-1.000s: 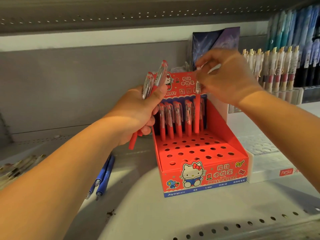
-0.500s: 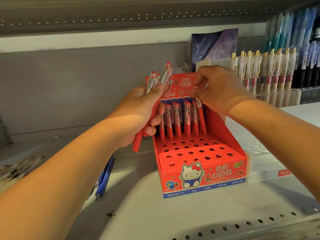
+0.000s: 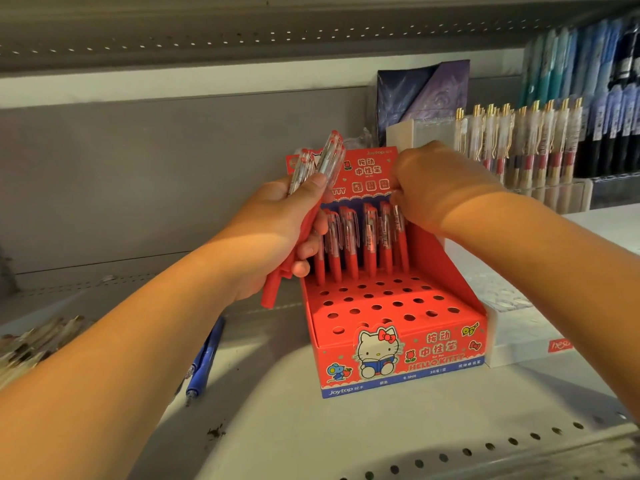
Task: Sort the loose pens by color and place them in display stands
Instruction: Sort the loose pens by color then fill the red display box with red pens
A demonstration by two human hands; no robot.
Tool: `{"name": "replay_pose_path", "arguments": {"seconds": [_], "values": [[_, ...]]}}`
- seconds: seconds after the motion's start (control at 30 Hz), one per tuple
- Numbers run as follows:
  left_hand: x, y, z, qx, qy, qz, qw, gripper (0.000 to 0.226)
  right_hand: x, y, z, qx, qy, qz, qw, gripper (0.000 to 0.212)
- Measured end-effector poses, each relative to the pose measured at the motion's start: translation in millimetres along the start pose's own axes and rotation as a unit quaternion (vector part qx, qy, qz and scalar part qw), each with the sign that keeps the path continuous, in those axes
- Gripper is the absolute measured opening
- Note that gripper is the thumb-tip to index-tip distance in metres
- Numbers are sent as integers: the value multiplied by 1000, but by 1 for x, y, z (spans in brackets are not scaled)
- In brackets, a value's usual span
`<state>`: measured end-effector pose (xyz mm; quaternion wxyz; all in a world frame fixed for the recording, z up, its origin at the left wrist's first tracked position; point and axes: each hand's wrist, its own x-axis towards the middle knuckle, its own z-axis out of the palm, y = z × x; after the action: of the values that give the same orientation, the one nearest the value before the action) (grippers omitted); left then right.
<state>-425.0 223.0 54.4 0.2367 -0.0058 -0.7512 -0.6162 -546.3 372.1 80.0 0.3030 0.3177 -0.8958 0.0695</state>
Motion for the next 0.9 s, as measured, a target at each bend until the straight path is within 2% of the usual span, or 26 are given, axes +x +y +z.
{"name": "replay_pose_path", "arguments": {"seconds": [0.1,0.3,0.37,0.43,0.47,0.53,0.6,0.7,0.9], "values": [[0,0,0,3,-1,2,1000,26,-3,-1,-4,-21,-11,12,1000,32],[0,-2,1,12,-3,3,1000,25,-4,-5,-2,-41,-68,-3,997,23],[0,-1,0,12,-6,6,1000,25,-4,-4,-2,-20,-40,4,999,25],[0,-1,0,20,-8,16,1000,26,-2,-5,-2,69,28,2,997,28],[0,-1,0,25,-8,24,999,26,-2,-8,-2,171,59,-4,983,27],[1,-1,1,26,-7,44,999,25,-6,-20,-4,422,85,-21,902,19],[2,0,1,24,-1,70,997,25,-11,-30,-5,543,84,-42,835,20],[2,1,0,27,-6,93,995,24,-14,-36,-2,633,74,-57,768,27],[0,1,2,38,-21,89,995,25,-13,-36,-1,725,49,-14,687,22]]}}
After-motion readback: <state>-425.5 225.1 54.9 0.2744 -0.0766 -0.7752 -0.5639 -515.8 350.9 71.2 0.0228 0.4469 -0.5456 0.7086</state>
